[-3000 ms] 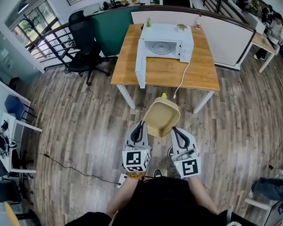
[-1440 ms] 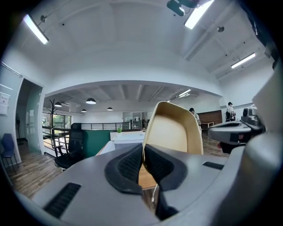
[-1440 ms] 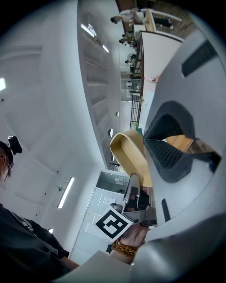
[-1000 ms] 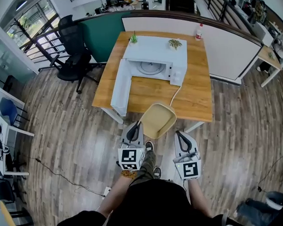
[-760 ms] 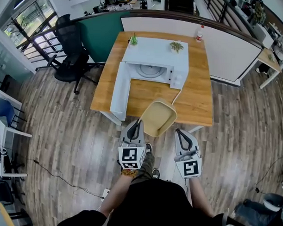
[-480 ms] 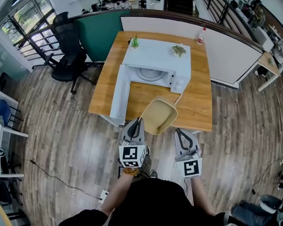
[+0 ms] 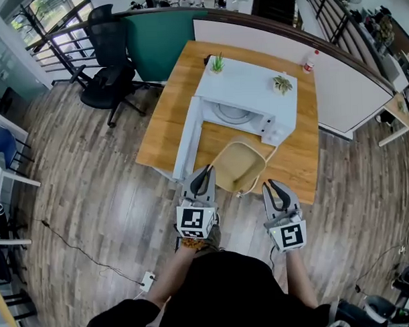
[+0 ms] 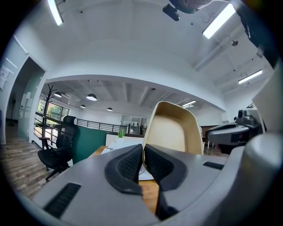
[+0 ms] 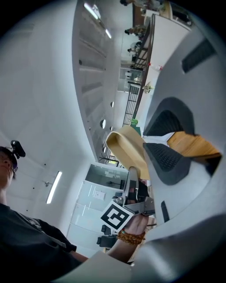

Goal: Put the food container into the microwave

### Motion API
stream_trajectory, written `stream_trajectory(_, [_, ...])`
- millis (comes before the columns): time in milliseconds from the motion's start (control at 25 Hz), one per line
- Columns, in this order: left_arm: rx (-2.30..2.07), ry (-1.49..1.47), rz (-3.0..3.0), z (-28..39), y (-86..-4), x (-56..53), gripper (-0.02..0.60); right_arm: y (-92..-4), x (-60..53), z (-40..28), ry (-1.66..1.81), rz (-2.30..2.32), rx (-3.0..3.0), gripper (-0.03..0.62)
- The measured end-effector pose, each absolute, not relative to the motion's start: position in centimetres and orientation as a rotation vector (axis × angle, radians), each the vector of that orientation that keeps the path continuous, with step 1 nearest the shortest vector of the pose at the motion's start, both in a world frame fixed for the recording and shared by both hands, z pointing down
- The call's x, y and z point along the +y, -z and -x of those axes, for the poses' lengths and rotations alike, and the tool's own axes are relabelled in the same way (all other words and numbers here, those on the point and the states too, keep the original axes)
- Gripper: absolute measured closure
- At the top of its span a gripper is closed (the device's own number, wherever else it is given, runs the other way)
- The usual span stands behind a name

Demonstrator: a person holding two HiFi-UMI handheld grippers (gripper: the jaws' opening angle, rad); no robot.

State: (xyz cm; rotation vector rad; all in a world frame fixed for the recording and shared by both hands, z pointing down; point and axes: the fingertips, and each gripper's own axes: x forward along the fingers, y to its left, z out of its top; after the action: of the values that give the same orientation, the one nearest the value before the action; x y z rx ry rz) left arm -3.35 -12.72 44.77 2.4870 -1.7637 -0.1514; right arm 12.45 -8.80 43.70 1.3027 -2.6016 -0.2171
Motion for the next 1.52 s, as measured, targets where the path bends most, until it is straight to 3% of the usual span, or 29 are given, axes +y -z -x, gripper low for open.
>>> stream_trajectory(1040, [-1.547,-0.283,-2.664,-0.9,-49.7,-23.5,0.548,-45.2,-23.4,-13.7,0.020,-1.167,-2.589,0.480])
stream_trajectory(1280, [-1.561,-0.371,-2.667,-1.1,-50.9,-23.4,0.548,-47.0,-24.4,-12.3,0.009,-1.044,-2.544,0.480])
stream_trajectory(1520, [-1.578,-0.434,-2.630,-0.3,-52.0,-22.3,0.546,-48.9,-24.0,-11.9,-0.043,-1.009,-2.490,0.529])
